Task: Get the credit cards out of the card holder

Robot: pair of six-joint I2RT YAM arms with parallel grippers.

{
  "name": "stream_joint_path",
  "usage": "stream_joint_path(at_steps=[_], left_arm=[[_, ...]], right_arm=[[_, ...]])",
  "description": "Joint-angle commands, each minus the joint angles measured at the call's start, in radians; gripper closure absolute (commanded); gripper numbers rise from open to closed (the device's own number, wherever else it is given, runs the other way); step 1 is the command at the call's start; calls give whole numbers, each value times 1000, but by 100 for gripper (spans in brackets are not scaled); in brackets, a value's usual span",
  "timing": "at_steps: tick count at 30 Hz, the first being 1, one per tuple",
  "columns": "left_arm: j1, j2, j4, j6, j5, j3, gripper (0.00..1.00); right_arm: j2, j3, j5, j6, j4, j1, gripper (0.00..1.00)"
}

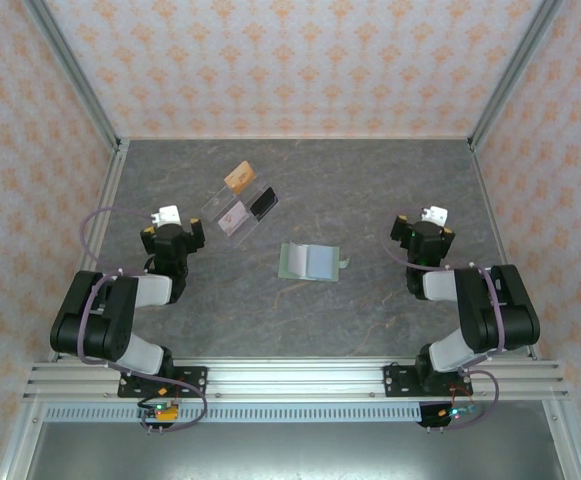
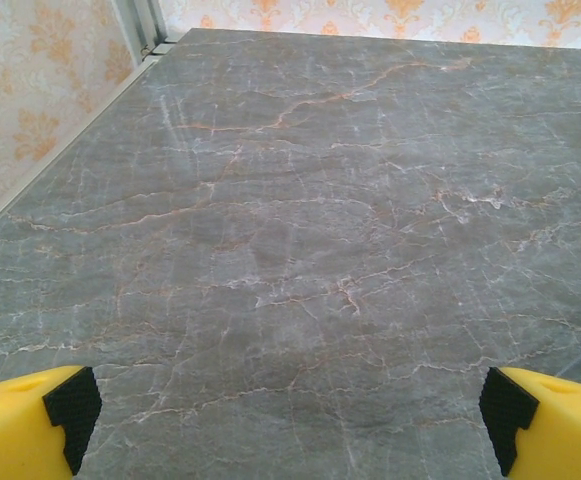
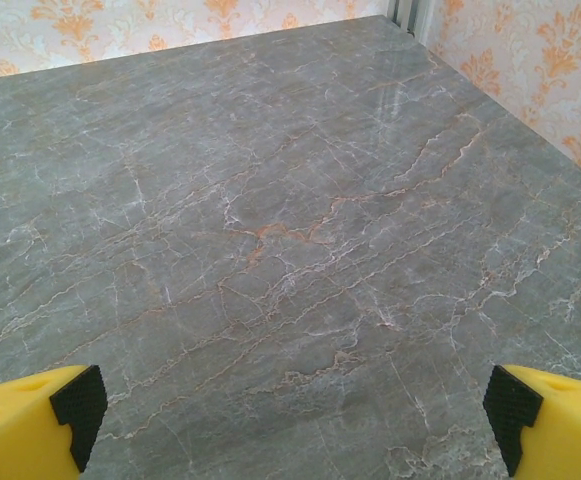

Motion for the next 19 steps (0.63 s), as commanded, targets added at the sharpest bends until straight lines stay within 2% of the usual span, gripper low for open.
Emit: stream_joint_path(at_steps=[1,19], left_arm=[[-9,11,23,21,-56,25,0],[-10,14,18,21,-60,28,0]], right_arm=[[6,20,2,1,1,-6,1],[2,11,-2,-2,12,-5,1]])
